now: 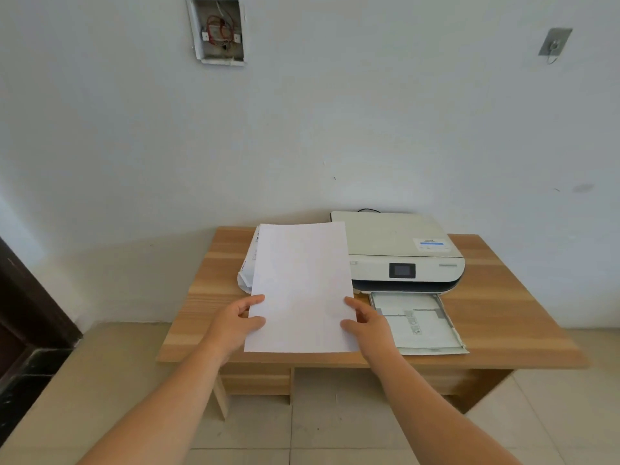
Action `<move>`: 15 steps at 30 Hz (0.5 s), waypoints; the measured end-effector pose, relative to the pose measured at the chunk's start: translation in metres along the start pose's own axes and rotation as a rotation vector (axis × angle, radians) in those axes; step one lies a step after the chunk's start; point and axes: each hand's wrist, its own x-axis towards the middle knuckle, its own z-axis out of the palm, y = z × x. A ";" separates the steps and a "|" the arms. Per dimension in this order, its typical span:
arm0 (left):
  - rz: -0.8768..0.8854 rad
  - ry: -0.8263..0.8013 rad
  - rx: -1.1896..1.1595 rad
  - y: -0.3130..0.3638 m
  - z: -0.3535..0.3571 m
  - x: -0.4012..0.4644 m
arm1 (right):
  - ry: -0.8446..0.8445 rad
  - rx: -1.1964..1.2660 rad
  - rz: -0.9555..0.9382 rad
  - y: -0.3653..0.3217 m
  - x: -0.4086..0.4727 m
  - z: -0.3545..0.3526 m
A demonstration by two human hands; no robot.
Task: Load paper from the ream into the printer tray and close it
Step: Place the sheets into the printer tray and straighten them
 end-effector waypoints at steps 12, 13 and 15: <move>0.022 -0.049 -0.040 0.008 0.091 0.001 | 0.074 -0.033 0.027 0.023 0.001 -0.088; 0.020 -0.055 -0.034 0.008 0.096 0.003 | 0.080 -0.039 0.033 0.024 0.003 -0.092; 0.020 -0.068 -0.033 0.008 0.103 0.007 | 0.091 -0.046 0.042 0.026 0.007 -0.098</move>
